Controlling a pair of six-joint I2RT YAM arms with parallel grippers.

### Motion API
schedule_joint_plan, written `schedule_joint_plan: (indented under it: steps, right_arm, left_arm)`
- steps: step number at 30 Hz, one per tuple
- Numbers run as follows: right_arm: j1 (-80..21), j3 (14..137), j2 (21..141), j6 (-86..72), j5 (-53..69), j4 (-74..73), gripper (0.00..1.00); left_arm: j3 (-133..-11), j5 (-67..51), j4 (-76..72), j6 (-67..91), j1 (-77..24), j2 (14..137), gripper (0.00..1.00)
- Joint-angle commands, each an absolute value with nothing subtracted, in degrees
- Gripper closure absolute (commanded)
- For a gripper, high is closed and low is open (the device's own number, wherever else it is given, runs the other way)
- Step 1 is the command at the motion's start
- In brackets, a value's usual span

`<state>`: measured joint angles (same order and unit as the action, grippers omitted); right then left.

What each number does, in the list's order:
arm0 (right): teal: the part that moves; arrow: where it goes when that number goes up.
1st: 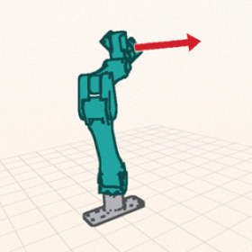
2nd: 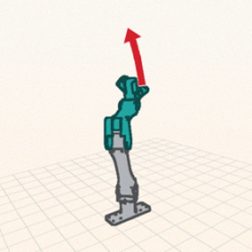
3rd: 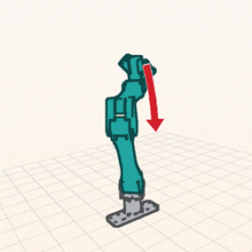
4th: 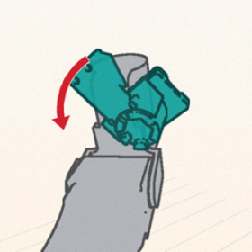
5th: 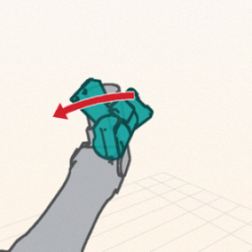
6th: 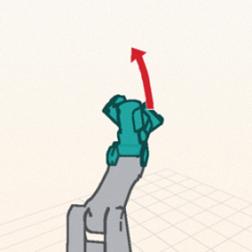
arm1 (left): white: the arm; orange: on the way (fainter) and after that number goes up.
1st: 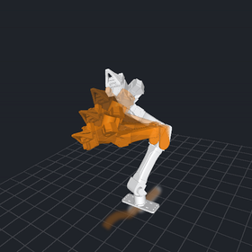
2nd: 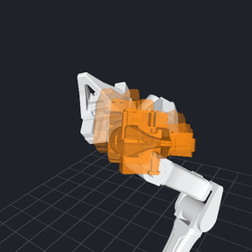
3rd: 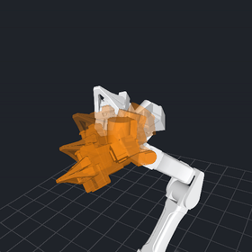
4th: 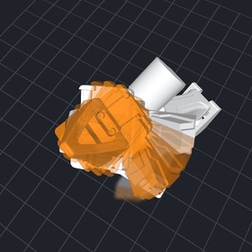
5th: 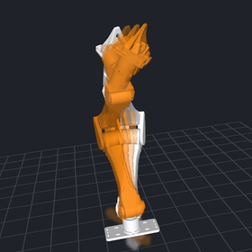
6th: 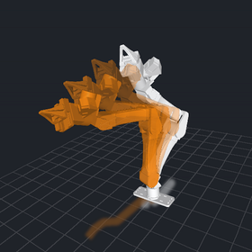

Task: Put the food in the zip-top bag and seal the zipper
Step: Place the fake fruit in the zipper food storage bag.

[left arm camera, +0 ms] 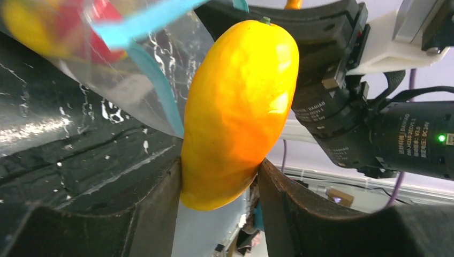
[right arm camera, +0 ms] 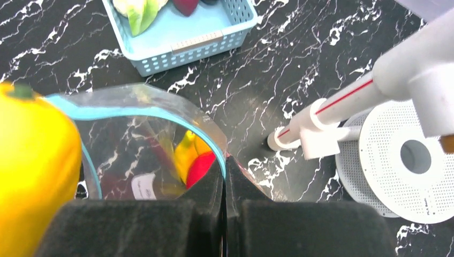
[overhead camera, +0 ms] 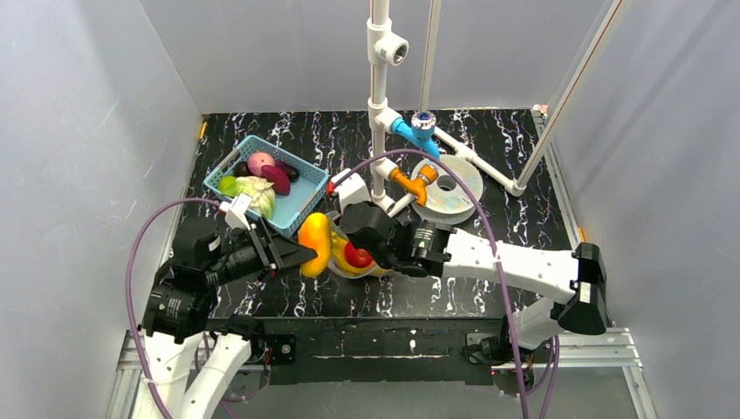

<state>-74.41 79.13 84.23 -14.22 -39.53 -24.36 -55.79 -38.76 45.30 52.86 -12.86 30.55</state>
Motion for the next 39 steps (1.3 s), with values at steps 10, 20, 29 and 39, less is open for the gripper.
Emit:
schedule_joint_plan:
  steps: [10,20,29,39]
  right_arm:
    - [-80.24,82.81,87.97,1.92,-50.82,-4.4,0.99]
    - [-84.48,76.49,89.19,10.56,-56.74,5.62,0.99]
    - [-86.31,76.5,90.31,7.75,-55.72,3.57,0.99]
    - [-85.02,77.71,88.75,-2.71,-50.32,-5.75,0.99]
  left_arm:
    - [-38.91,-46.89,40.3,72.1,-12.75,18.07,0.94]
    - [-25.99,-35.03,34.09,98.77,-12.69,4.37,0.95]
    - [-19.11,-24.0,29.86,121.12,-12.72,-8.64,0.83]
    - [-27.35,-21.49,25.33,111.9,-12.74,1.57,0.21]
